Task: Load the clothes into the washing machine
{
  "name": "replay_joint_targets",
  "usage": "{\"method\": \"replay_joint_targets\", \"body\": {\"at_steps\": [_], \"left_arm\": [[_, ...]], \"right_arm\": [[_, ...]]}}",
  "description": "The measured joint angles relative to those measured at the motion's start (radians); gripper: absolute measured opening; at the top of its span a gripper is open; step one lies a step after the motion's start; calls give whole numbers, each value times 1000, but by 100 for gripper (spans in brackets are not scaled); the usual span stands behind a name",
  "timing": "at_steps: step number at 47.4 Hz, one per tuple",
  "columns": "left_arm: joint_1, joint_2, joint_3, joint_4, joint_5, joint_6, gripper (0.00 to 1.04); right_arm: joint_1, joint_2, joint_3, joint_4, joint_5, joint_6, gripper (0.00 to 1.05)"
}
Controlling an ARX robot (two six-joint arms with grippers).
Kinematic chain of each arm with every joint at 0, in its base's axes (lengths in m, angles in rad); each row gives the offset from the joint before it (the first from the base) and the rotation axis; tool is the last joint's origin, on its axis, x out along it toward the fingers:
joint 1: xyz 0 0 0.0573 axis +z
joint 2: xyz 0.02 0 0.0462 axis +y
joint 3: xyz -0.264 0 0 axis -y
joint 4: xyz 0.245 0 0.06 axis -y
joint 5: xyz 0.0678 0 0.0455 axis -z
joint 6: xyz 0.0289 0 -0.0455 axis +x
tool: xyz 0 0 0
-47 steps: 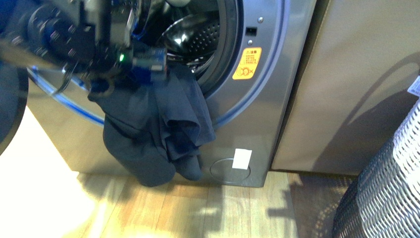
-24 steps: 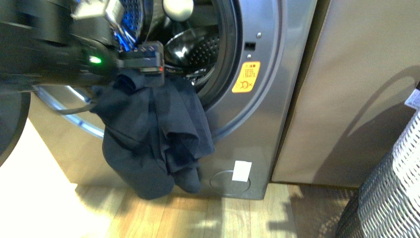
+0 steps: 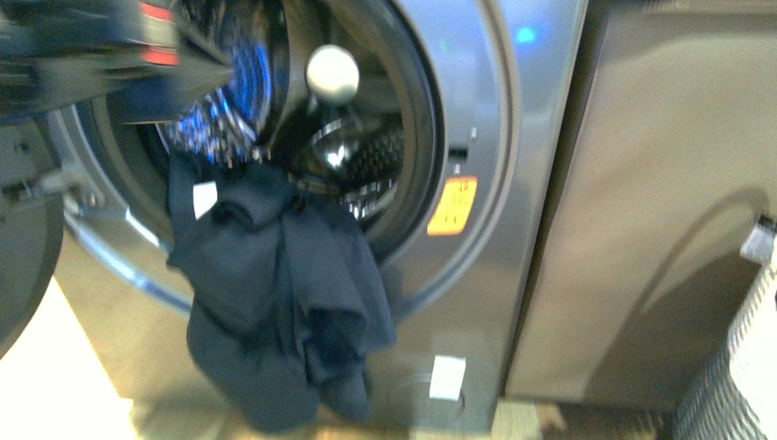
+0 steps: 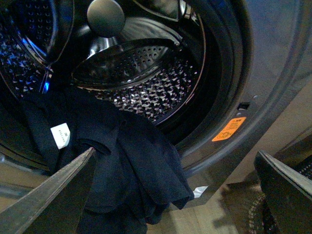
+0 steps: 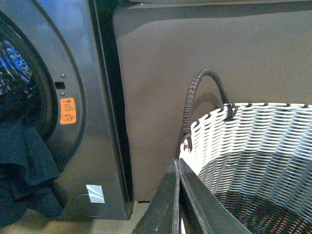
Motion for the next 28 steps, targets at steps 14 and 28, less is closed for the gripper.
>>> {"method": "replay_joint_targets", "body": {"at_steps": [14, 28], "left_arm": [[-23, -365, -163, -134, 21, -34, 98], [-191, -823, -407, -358, -479, 27, 68]], "right_arm": [[0, 0, 0, 0, 0, 0, 2], [0, 0, 0, 0, 0, 0, 2]]}}
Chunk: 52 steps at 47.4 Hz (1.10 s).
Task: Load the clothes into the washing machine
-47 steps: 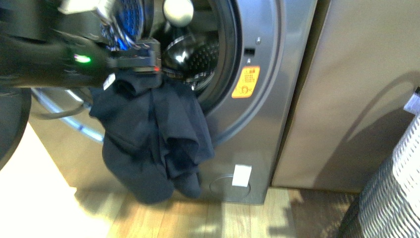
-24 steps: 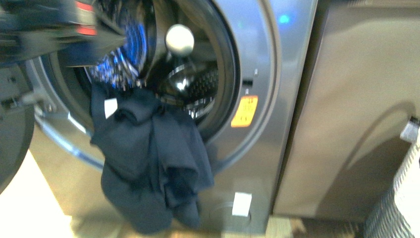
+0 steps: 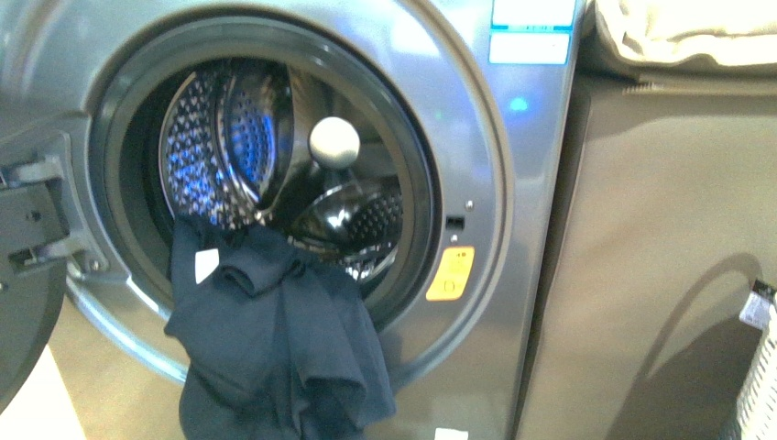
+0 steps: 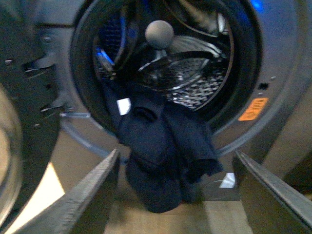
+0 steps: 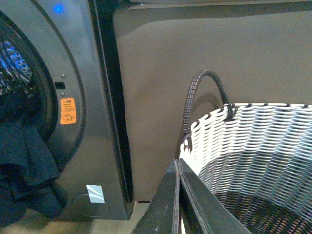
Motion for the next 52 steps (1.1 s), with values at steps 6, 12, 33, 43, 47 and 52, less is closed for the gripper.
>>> {"method": "replay_joint_targets", "body": {"at_steps": [6, 12, 33, 43, 47, 52], "left_arm": [[34, -175, -65, -74, 23, 11, 46], [121, -223, -99, -79, 103, 19, 19], [348, -298, -173, -85, 323, 23, 4], [348, -341, -215, -82, 323, 23, 4], [348, -342, -215, -82, 323, 23, 4], [348, -342, -215, -82, 323, 23, 4]], "right_arm": [[0, 0, 0, 0, 0, 0, 2], [0, 0, 0, 0, 0, 0, 2], [0, 0, 0, 0, 0, 0, 2], [0, 0, 0, 0, 0, 0, 2], [0, 0, 0, 0, 0, 0, 2], [0, 0, 0, 0, 0, 0, 2]]}}
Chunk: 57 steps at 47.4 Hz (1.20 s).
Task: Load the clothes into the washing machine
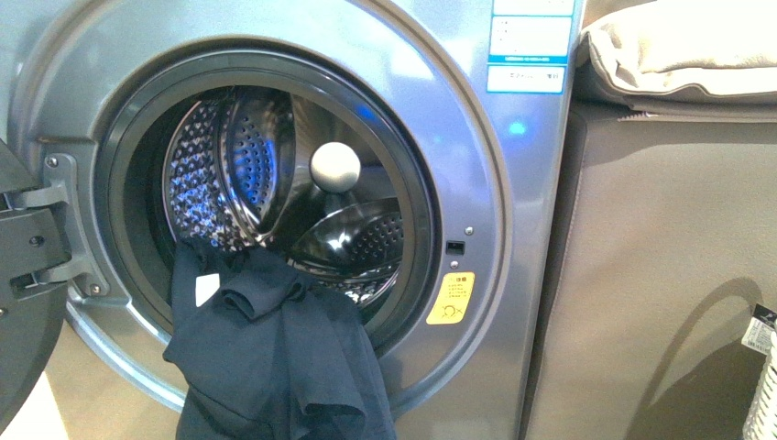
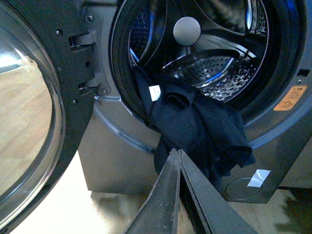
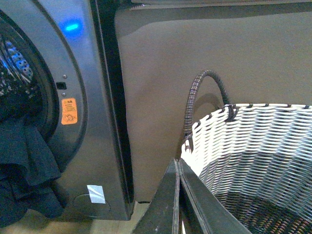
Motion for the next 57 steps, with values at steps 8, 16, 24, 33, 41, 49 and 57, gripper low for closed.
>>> {"method": "replay_joint_targets", "body": {"at_steps": [8, 16, 24, 33, 41, 49, 57], "left_arm": [[0, 0, 0, 0, 0, 0, 4], [0, 0, 0, 0, 0, 0, 7], [0, 0, 0, 0, 0, 0, 44], [0, 0, 0, 0, 0, 0, 80], [0, 0, 0, 0, 0, 1, 99], [0, 0, 0, 0, 0, 0, 98], [0, 0, 0, 0, 0, 1, 98]], "right_arm": [[0, 0, 0, 0, 0, 0, 2], [0, 0, 0, 0, 0, -1, 7], [0, 0, 0, 0, 0, -1, 44], [0, 0, 0, 0, 0, -1, 77], [0, 0, 0, 0, 0, 0, 98], [0, 0, 0, 0, 0, 0, 97], [0, 0, 0, 0, 0, 0, 97]]}}
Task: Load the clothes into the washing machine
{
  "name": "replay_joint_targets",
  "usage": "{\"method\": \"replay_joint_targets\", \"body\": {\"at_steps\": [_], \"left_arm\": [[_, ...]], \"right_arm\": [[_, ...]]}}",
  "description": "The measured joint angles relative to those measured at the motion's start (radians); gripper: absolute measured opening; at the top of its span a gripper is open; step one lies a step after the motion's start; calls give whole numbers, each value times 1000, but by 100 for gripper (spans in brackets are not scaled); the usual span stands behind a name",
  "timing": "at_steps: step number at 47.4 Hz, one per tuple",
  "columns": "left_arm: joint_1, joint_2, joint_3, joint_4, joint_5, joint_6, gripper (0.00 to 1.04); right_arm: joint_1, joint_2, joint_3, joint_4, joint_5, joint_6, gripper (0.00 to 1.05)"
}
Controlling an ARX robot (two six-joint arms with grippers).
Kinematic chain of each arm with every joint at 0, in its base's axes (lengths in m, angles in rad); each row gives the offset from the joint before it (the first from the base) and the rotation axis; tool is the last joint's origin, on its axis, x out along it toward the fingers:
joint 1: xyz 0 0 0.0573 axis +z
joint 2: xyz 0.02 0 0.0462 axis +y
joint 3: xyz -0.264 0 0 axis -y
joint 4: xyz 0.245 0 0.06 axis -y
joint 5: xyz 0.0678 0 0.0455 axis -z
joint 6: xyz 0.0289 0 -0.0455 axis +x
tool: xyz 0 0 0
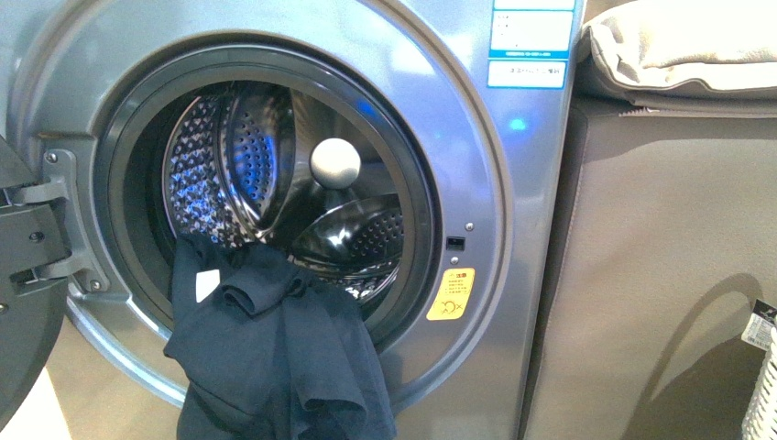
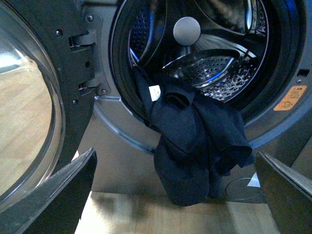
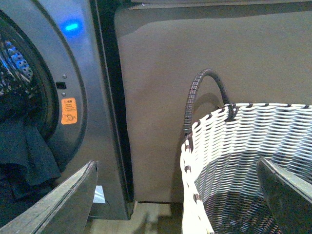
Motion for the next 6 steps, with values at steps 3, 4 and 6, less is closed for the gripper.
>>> {"method": "replay_joint_targets", "body": {"at_steps": [3, 4, 6], "left_arm": [[0, 0, 0, 0, 0, 0, 98], [0, 0, 0, 0, 0, 0, 98], [0, 0, 0, 0, 0, 0, 98]], "right_arm": [[0, 0, 0, 0, 0, 0, 97], [0, 0, 0, 0, 0, 0, 97], [0, 0, 0, 0, 0, 0, 97]]}}
